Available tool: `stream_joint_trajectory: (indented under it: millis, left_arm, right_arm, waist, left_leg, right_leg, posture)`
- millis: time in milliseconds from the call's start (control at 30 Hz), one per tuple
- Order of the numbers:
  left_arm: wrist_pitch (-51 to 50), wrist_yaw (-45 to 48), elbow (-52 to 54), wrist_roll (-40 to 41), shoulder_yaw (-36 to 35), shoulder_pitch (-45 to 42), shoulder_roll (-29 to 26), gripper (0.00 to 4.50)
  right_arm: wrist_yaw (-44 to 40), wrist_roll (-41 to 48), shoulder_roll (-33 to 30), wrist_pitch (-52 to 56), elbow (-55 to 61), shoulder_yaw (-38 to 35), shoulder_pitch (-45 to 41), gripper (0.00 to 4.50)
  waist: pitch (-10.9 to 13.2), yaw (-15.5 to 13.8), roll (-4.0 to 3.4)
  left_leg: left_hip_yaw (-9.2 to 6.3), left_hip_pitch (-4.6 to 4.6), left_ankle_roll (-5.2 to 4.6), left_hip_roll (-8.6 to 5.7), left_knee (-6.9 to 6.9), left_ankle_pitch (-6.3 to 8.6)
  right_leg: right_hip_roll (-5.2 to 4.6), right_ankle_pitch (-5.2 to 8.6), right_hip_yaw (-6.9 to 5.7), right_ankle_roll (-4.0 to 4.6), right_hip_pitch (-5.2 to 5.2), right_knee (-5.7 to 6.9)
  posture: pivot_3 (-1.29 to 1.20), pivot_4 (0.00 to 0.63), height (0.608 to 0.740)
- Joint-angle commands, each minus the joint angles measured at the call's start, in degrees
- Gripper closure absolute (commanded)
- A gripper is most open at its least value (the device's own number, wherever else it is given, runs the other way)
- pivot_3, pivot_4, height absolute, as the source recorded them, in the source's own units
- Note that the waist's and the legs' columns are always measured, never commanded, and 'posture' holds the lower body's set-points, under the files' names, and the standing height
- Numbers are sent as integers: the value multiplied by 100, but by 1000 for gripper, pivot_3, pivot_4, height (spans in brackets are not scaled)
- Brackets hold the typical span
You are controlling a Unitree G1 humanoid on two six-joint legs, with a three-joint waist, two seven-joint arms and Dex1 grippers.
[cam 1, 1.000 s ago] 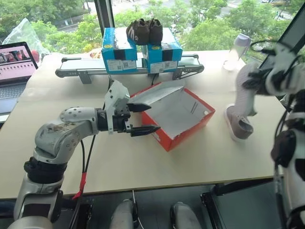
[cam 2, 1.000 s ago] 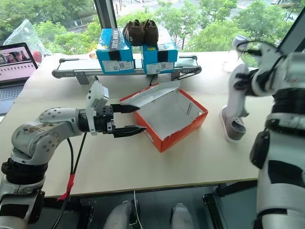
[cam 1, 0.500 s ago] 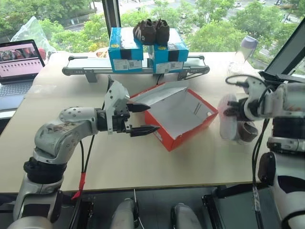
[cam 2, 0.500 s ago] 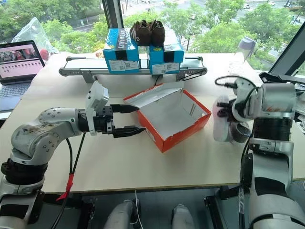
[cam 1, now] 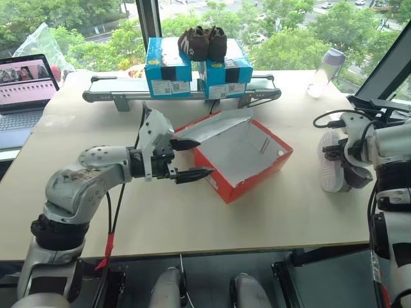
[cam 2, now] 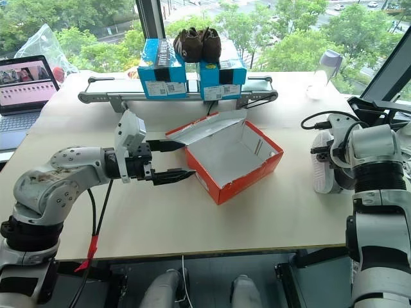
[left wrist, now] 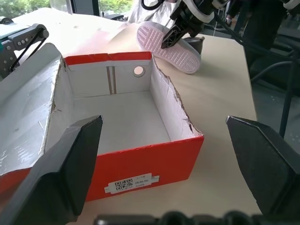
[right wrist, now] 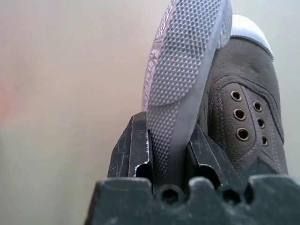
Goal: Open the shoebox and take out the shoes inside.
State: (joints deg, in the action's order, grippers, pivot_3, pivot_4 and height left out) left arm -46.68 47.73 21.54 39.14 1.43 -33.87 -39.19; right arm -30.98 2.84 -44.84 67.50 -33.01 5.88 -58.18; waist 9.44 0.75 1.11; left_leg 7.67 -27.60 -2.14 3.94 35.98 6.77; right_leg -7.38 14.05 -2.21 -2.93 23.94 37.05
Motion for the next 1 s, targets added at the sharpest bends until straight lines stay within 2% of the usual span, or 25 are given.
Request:
stream_joint_trajectory:
  millis: [33, 67, 100, 167, 233, 267, 333, 433, 600, 833, 1000]
  left_arm:
    - [-4, -55, 179, 6, -120, -43, -53, 0]
    - [-7, -63, 183, 3, -115, -48, -49, 0]
    - [-11, -69, 188, 5, -112, -54, -47, 0]
    - [-26, -84, 196, 19, -119, -74, -51, 0]
    - [-35, -96, 207, 22, -138, -76, -74, 0]
    - [-41, -102, 218, 26, -148, -70, -88, 0]
    - [-57, -115, 242, 41, -169, -53, -116, 0]
    - [-80, -126, 259, 62, -191, -42, -156, 0]
    - [-95, -120, 248, 66, -204, -52, -188, 0]
    - [-45, -57, 163, 11, -198, -72, -257, 0]
    - [-65, -45, 170, 62, -231, -66, -258, 0]
  right_arm:
    - [92, -59, 373, -108, 97, 86, -80, 4130]
    - [127, -68, 492, -125, 66, 86, -91, 4130]
    - [163, -94, 590, -182, 19, 96, -91, 3161]
    - [254, -127, 787, -313, -162, 45, -79, 2642]
    - [344, -113, 1005, -383, -349, -62, -77, 1868]
    - [359, -82, 1097, -361, -376, -115, -85, 1616]
    - [415, -37, 1227, -273, -335, -210, -115, 856]
    - [417, 25, 1311, 20, -56, -335, -188, 33]
    - [374, 176, 1325, 705, 567, -542, -334, 33]
    - [452, 552, 1190, 2167, 2113, -814, -581, 33]
    - [-180, 1162, 691, 1503, 3200, -1129, -229, 33]
  waist:
    - [-8, 4, 13]
    - [-10, 8, 18]
    - [-12, 15, 20]
    - [-12, 25, 19]
    - [-12, 23, 19]
    - [-12, 22, 20]
    - [-14, 29, 23]
    - [-14, 58, 23]
    - [-14, 70, 23]
    - [-11, 28, 18]
    - [-10, -53, 18]
  left_leg:
    - [0, 4, 0, 1, 0, 0]
    - [-1, 10, 0, 2, 0, 0]
    - [-1, 22, 1, 2, 0, 1]
    - [-1, 37, 12, 3, -1, 8]
    - [-2, 36, 12, 3, -6, 8]
    - [-2, 36, 11, 2, -6, 7]
    - [-3, 36, 2, 2, -4, 3]
    - [-3, 41, 7, 5, -3, 6]
    - [-3, 40, 11, 5, -5, 8]
    - [-1, 21, 4, 5, -11, 3]
    - [0, 12, 19, 2, -10, 13]
  right_leg:
    - [1, 0, -1, 0, -3, 0]
    - [2, 0, -1, 0, -9, 0]
    - [2, 0, -1, 0, -23, -1]
    - [2, 0, -3, 0, -39, -5]
    - [2, 1, -3, 2, -34, -4]
    - [2, 1, -3, 2, -36, -4]
    - [2, 1, -6, 1, -42, -9]
    - [3, 0, -6, 1, -44, -7]
    - [3, 0, -6, 2, -40, -5]
    - [3, 2, -1, 5, -10, 1]
    - [0, 1, -2, 4, -3, -5]
  posture:
    - [0, 150, 740]
    - [0, 150, 740]
    - [0, 150, 740]
    - [0, 150, 740]
    - [0, 150, 740]
    - [0, 150, 740]
    - [0, 150, 740]
    - [0, 150, 740]
    - [0, 150, 740]
    - [0, 150, 740]
    - [0, 150, 740]
